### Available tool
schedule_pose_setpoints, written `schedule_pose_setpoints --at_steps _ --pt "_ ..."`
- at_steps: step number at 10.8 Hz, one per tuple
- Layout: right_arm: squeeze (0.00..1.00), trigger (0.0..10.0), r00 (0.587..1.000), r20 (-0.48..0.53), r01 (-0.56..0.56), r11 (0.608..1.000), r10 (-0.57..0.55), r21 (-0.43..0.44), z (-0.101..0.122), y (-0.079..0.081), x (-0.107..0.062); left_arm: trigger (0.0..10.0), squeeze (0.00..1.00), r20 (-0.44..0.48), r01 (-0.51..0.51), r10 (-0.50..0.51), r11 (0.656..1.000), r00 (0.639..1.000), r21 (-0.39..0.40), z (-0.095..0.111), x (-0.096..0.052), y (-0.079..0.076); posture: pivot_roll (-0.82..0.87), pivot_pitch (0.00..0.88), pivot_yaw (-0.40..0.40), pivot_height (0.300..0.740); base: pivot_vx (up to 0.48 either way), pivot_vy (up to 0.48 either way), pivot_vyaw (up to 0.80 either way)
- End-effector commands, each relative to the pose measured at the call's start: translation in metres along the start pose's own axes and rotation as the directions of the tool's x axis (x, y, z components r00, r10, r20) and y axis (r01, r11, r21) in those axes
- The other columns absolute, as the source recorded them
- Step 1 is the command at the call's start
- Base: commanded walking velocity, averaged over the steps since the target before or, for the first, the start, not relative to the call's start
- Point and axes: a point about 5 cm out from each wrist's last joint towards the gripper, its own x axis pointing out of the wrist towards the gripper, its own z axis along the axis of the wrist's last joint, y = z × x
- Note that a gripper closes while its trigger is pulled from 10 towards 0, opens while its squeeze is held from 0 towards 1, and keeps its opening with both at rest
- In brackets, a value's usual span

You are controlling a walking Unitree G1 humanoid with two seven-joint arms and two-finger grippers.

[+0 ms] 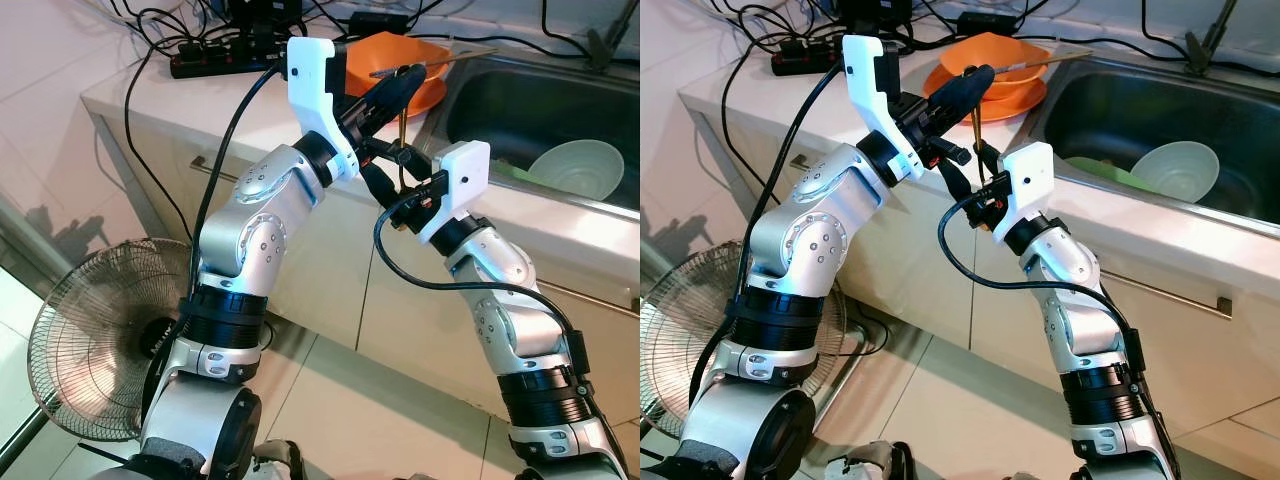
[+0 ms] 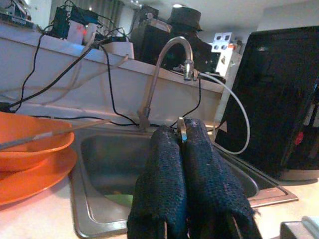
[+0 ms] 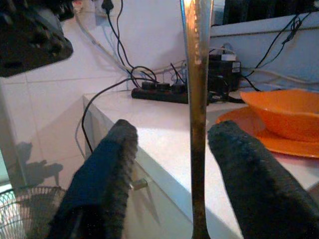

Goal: Kitchen organization

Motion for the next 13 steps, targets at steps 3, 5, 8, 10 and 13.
schedule_pose_setpoints --at_steps 3,5,8,10,13 --pt "0.0 0.0 1.0 -0.009 -0.017 1.0 0.017 -0.01 -0.0023 0.0036 0.0036 10.0 0.0 0.014 0.031 -0.031 1.0 0.999 0.008 0.0062 0.0021 -0.006 0.03 0.072 0.078 0.74 0.0 0.0 0.0" --pt "0.0 0.0 0.999 -0.018 -0.028 1.0 0.028 -0.012 -0.0054 0.0065 0.004 10.0 0.0 0.021 0.035 -0.035 0.999 0.999 0.001 0.0069 0.0023 -0.0077 0.03 0.074 0.076 0.74 0.0 0.0 0.0" --pt "0.0 0.0 1.0 -0.021 -0.016 1.0 0.015 -0.016 -0.0061 0.0043 0.0043 10.0 0.0 0.02 0.024 -0.024 1.0 1.0 0.005 0.0056 0.0016 -0.0072 0.03 0.077 0.073 0.74 0.0 0.0 0.0" --pt "0.0 0.0 1.0 -0.022 -0.014 1.0 0.014 -0.018 -0.0065 0.0037 0.0042 10.0 0.0 0.028 0.018 -0.018 1.0 0.999 0.006 0.0074 0.0013 -0.0062 0.03 0.077 0.073 0.74 0.0 0.0 0.0" --pt "0.0 0.0 1.0 -0.027 -0.012 1.0 0.012 -0.017 -0.0081 0.0033 0.004 10.0 0.27 0.044 0.012 -0.013 1.0 0.999 0.021 0.0092 0.0019 -0.0067 0.04 0.077 0.072 0.74 0.0 0.0 0.0"
